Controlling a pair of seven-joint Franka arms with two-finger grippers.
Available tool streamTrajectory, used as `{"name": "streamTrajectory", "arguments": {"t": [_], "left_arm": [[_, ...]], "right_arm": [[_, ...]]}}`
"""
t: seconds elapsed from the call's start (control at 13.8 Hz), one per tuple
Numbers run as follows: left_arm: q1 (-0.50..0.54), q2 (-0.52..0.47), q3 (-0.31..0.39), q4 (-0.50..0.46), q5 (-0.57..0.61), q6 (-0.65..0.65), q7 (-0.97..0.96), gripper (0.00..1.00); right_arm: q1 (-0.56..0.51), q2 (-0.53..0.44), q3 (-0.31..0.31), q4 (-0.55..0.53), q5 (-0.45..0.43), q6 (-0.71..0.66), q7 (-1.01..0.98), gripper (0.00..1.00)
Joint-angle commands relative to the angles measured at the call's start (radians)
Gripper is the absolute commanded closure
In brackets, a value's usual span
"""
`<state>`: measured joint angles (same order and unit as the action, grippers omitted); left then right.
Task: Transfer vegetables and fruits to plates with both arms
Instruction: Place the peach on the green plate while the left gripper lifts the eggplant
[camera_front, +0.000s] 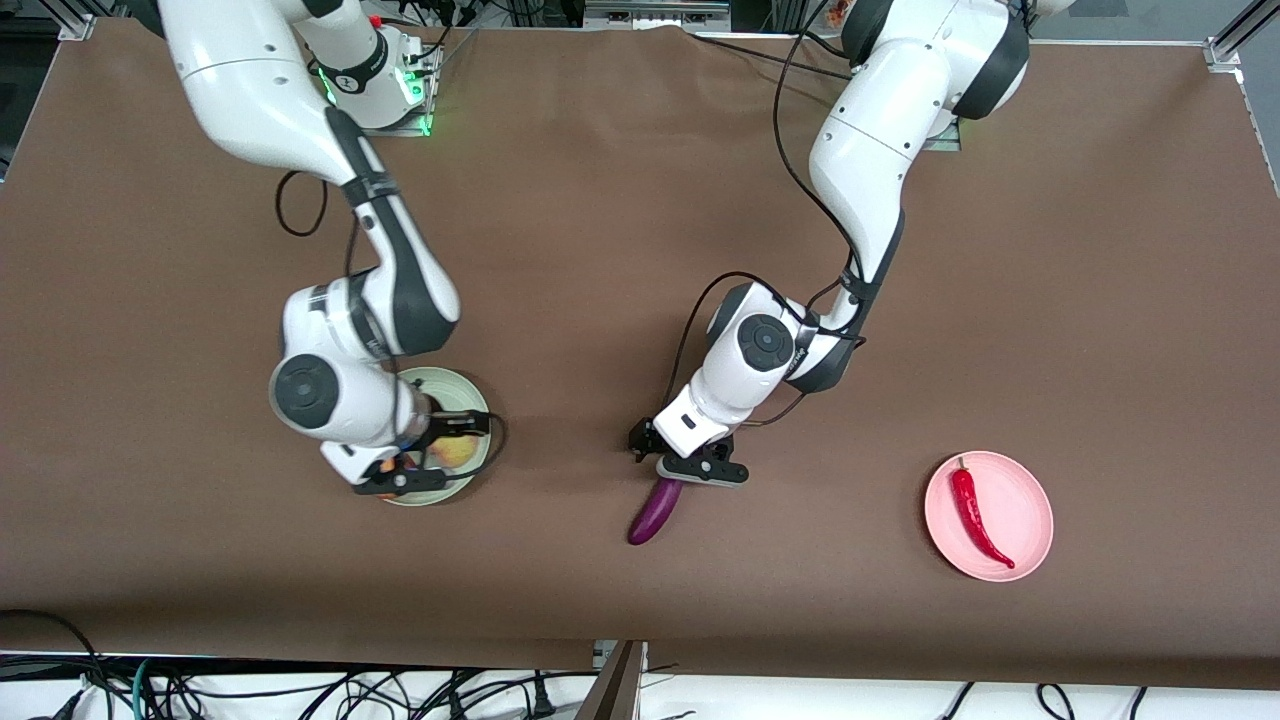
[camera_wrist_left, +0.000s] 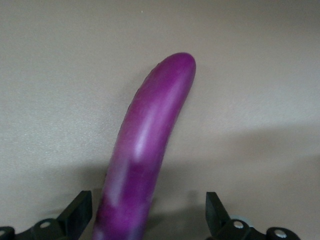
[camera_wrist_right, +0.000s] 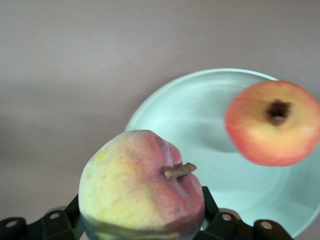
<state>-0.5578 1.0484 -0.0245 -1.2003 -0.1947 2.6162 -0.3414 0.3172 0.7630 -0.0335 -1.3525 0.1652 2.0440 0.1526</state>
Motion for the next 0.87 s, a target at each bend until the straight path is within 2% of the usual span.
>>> {"name": "streamTrajectory", "arguments": {"t": [0.0,0.07,0.15,0.22,0.36,0.44,0.58,0.8], "left_arm": [[-0.001,0.001,0.012,-0.007,0.098,-0.002,0.012,0.27],[-0.001,0.001,0.012,-0.007,0.127,-0.002,0.009,0.62],[-0.002,-0.001,0.014,-0.007,0.136,-0.002,0.007,0.92],[-0.002,-0.001,0.017,-0.007,0.136,-0.002,0.005,1.00],[0.010,-0.013,0.038,-0.007,0.141,-0.005,0.008,1.00],[0.016,-0.027,0.064,-0.007,0.146,-0.011,0.009,1.00],[0.056,-0.097,0.132,-0.005,0.147,-0.103,0.062,1.00],[0.198,-0.165,0.133,-0.007,0.147,-0.224,0.253,1.00]], "right_arm": [[-0.024,-0.019,0.020,-0.050,0.039,0.015,-0.012,0.00],[-0.032,-0.021,0.020,-0.048,0.057,0.007,-0.015,0.00],[-0.043,-0.021,0.018,-0.048,0.057,0.001,-0.021,0.00],[-0.058,-0.022,0.018,-0.043,0.059,-0.017,-0.021,0.00],[-0.086,-0.031,0.023,-0.036,0.059,-0.053,-0.021,0.00],[-0.081,-0.074,0.021,-0.031,0.048,-0.095,-0.015,0.00],[-0.070,-0.180,0.018,-0.037,0.021,-0.189,0.001,0.00],[-0.073,-0.350,-0.020,-0.040,0.007,-0.377,-0.005,0.00]]}}
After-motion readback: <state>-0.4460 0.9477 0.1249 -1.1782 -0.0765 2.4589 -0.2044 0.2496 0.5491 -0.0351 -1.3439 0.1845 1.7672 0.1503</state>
